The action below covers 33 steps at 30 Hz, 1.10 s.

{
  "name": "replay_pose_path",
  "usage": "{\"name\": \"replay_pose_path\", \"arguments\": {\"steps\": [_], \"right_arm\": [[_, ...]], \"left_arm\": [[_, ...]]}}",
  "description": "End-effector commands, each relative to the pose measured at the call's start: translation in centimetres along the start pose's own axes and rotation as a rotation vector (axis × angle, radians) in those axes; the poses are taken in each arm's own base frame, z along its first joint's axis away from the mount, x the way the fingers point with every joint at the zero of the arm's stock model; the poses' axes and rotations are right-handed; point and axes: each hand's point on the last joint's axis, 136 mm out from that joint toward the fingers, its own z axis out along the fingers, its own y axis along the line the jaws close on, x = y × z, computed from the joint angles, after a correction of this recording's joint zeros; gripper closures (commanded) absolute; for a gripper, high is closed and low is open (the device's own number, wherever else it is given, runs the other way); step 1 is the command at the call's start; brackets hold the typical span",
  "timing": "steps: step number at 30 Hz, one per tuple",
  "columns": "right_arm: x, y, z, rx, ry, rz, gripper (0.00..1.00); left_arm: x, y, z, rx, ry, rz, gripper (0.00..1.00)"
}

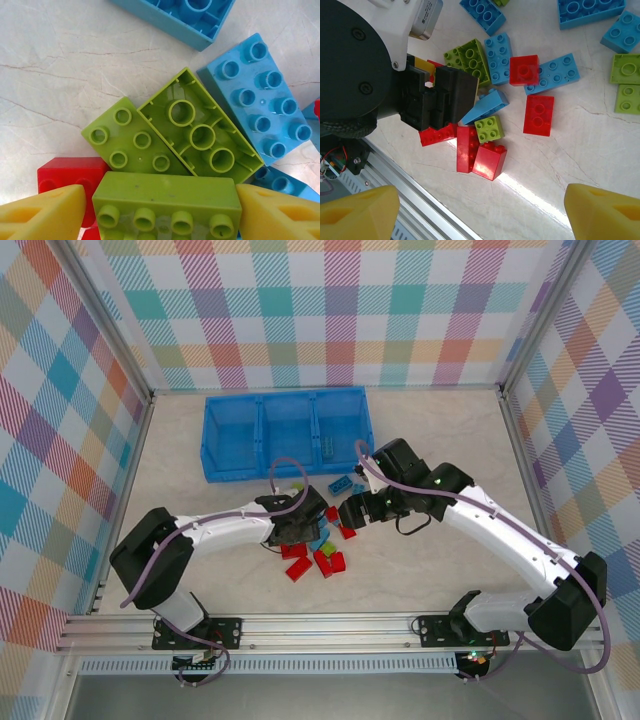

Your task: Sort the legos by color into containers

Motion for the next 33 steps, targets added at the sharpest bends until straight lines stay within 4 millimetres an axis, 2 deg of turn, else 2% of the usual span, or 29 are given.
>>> {"name": "replay_pose_path", "arguments": {"steps": [1,6,11,16,19,22,26,30,33], "right_arm": [[-0.5,0.3,-0.6,-0.007,-0.028,0.012,0.13],[-0.3,0.3,-1.0,-0.008,-0.045,0.019,0.13],[-0.2,0.2,-1.5,-0.002,-0.059,0.022,0.12],[-0.4,0.0,-1.9,0.007,-0.082,0.025,0.11],[-0.6,0.2,-2.0,-0.001,-0.093,0.024,0.11],[-0.7,0.1,-1.9,0.001,-0.102,0.025,0.1],[-1.1,0.2,-1.7,-0.008,-0.122,0.032,0.1],[-1.3,0.5,-1.7,-0.024,-0.127,0.038,0.1],[-1.2,0.6,-1.9,-0.029,-0.131,0.047,0.1]], "left_arm": [[0.2,0.1,0.9,-0.015,0.017,-0.014,0.27],[0.0,-0.1,0.7,-0.014,0.016,-0.011,0.36],[-0.7,-0.7,-0.6,0.02,0.001,-0.021,0.43],[-2.3,-1.1,-3.0,0.049,-0.053,-0.025,0.44],[-4.0,-1.2,-5.1,0.056,-0.112,-0.017,0.44],[-6.2,-0.8,-7.4,0.066,-0.184,-0.024,0.44],[-10.6,0.8,-9.8,0.07,-0.275,-0.066,0.44],[-16.8,4.2,-11.2,0.041,-0.351,-0.164,0.43],[-21.5,7.5,-11.2,0.026,-0.398,-0.282,0.41]]}}
